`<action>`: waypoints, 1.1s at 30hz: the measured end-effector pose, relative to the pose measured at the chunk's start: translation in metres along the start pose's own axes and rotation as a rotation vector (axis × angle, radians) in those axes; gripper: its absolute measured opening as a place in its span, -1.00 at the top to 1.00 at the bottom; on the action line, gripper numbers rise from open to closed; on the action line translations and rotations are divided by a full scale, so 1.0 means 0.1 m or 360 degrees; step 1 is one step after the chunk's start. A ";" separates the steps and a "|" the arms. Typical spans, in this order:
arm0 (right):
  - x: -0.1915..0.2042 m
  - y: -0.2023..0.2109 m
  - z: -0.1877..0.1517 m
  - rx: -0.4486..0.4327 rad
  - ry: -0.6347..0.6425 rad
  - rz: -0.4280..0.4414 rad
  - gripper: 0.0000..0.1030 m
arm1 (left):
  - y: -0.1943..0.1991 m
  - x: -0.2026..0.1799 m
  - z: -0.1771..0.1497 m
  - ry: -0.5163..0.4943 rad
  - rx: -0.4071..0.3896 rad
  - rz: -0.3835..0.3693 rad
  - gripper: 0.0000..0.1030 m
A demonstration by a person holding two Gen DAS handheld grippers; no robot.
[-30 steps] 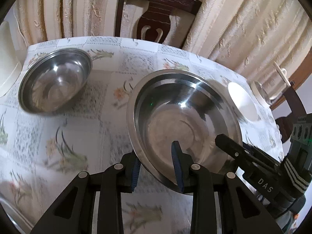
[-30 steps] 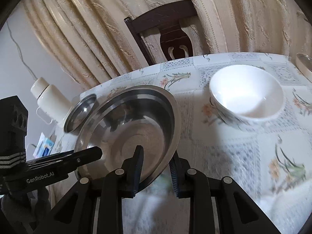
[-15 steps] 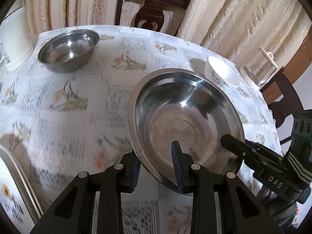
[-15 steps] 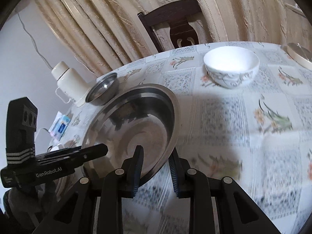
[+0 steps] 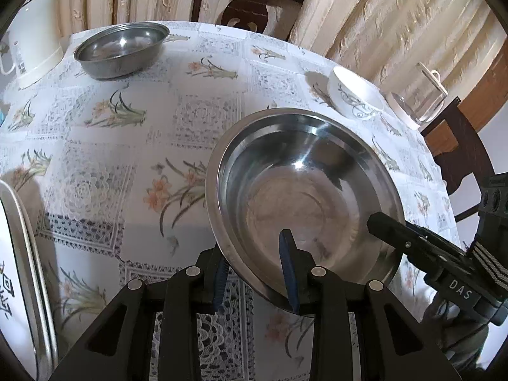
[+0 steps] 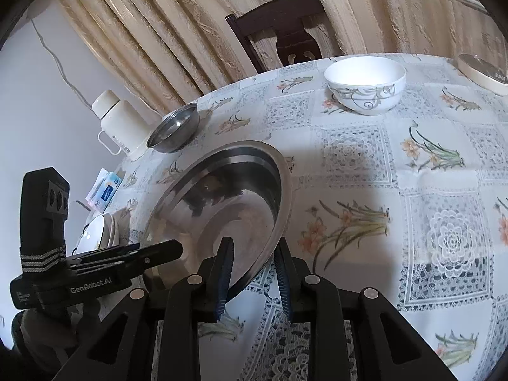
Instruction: Organize plates and bowls
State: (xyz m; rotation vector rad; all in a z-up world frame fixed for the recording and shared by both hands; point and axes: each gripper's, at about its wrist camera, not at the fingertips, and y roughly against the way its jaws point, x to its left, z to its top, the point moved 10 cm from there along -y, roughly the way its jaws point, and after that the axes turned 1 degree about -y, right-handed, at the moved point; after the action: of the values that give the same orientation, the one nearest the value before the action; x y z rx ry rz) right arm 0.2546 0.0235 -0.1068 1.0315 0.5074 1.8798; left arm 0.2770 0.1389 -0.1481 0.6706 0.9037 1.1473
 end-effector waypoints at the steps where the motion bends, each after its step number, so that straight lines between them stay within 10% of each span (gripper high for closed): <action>1: -0.01 0.01 -0.01 0.0001 -0.0004 0.0000 0.46 | -0.02 0.00 -0.02 0.0002 0.0009 -0.0003 0.39; 33: -0.17 0.10 0.04 -0.0041 -0.0080 -0.0039 0.45 | 0.02 -0.15 0.13 0.0059 -0.0051 -0.0069 0.17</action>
State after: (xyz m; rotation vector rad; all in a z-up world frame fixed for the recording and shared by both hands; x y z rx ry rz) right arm 0.2568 0.0038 -0.1049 1.0486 0.4633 1.8298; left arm 0.2849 0.1250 -0.1362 0.6024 0.9253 1.1363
